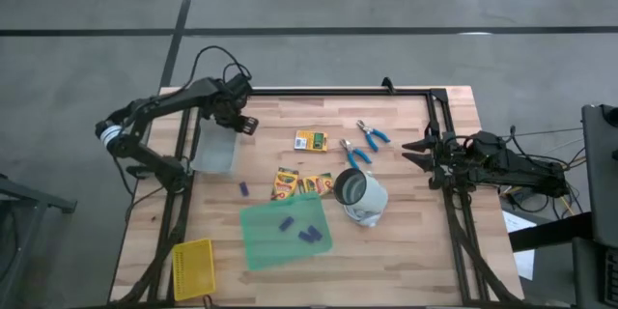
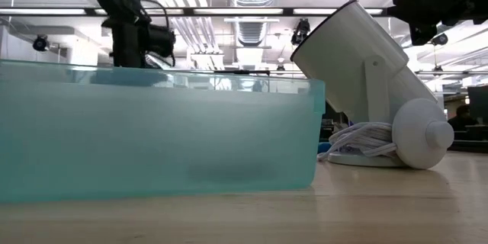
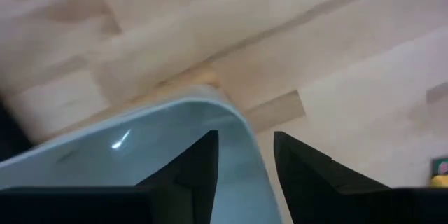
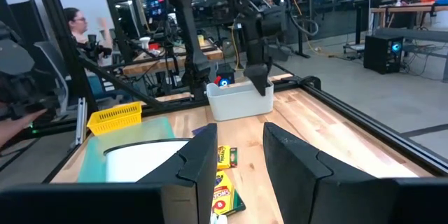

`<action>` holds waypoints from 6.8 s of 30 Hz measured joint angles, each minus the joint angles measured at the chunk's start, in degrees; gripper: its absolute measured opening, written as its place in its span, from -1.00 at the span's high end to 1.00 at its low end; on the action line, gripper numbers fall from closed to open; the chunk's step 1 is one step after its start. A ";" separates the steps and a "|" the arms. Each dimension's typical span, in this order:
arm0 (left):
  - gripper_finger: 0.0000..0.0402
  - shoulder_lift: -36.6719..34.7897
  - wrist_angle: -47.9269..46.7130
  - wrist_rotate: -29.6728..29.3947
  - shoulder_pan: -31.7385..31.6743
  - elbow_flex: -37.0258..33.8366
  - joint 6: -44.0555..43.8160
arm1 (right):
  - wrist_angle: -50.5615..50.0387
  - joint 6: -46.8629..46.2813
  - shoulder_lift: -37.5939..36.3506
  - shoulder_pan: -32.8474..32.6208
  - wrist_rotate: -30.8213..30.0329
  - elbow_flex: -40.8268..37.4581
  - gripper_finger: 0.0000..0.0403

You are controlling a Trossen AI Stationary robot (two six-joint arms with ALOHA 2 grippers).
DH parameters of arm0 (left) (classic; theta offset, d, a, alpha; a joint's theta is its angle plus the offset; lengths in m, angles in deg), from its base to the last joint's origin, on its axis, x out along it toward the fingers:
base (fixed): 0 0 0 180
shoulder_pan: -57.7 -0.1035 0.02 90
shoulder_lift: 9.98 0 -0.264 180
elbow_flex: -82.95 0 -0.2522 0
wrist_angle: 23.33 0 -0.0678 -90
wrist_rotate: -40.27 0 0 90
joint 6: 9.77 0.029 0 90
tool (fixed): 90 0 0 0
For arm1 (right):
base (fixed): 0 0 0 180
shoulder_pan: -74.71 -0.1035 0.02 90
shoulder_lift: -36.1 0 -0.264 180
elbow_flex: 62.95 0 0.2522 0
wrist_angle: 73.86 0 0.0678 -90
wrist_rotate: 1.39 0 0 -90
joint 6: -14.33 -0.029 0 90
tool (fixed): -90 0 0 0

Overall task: Pick & Place School Supplies
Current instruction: Adjust the gray bin, then put the blue eraser into the green bin

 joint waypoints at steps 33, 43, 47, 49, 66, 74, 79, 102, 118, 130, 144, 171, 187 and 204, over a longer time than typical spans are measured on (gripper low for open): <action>0.29 -3.17 -21.00 -12.73 46.01 9.68 -100.94 | 0.00 0.00 0.00 0.02 0.00 0.00 0.44; 0.28 3.08 -19.66 -12.09 55.03 9.65 -116.47 | 0.00 0.00 0.02 0.00 0.00 0.00 0.44; 0.24 4.50 -19.14 -10.62 56.37 9.65 -118.44 | 0.00 0.00 0.00 0.01 -0.01 0.00 0.44; 0.23 4.56 -19.17 -10.14 56.35 9.65 -117.97 | 0.00 0.00 0.00 0.02 -0.02 0.00 0.44; 0.16 8.58 -18.19 -7.93 57.96 9.59 -114.31 | 0.00 0.00 0.01 0.00 0.00 0.00 0.44; 0.16 8.59 -19.99 -7.88 57.93 9.61 -112.97 | 0.00 0.00 0.00 0.01 -0.01 0.00 0.44; 0.16 8.12 -20.22 -7.79 57.92 9.60 -113.30 | 0.00 0.00 0.00 0.02 0.00 0.00 0.44; 0.15 -0.33 -4.33 -9.11 58.20 -6.17 -111.76 | 0.00 0.00 0.01 0.02 -0.02 0.00 0.44; -0.28 -1.80 6.94 -9.81 58.18 -14.94 -110.53 | 0.00 0.00 0.01 0.02 -0.01 0.00 0.44; -0.25 -1.91 15.56 -10.50 56.18 -19.95 -105.38 | 0.00 0.00 0.02 0.00 -0.01 0.00 0.44; -0.18 -1.78 14.71 -5.48 55.21 -19.72 -103.78 | 0.00 0.00 0.01 0.01 -0.01 0.00 0.44; -0.16 2.31 11.94 -3.30 51.79 -15.85 -93.56 | 0.00 0.00 0.00 0.01 -0.01 0.00 0.44; -0.13 2.79 11.01 -2.26 51.65 -15.92 -89.29 | 0.00 0.00 0.01 0.02 -0.01 0.00 0.44; 0.44 2.86 10.23 -2.07 51.69 -16.03 -87.80 | 0.00 0.00 0.00 0.00 0.00 0.00 0.44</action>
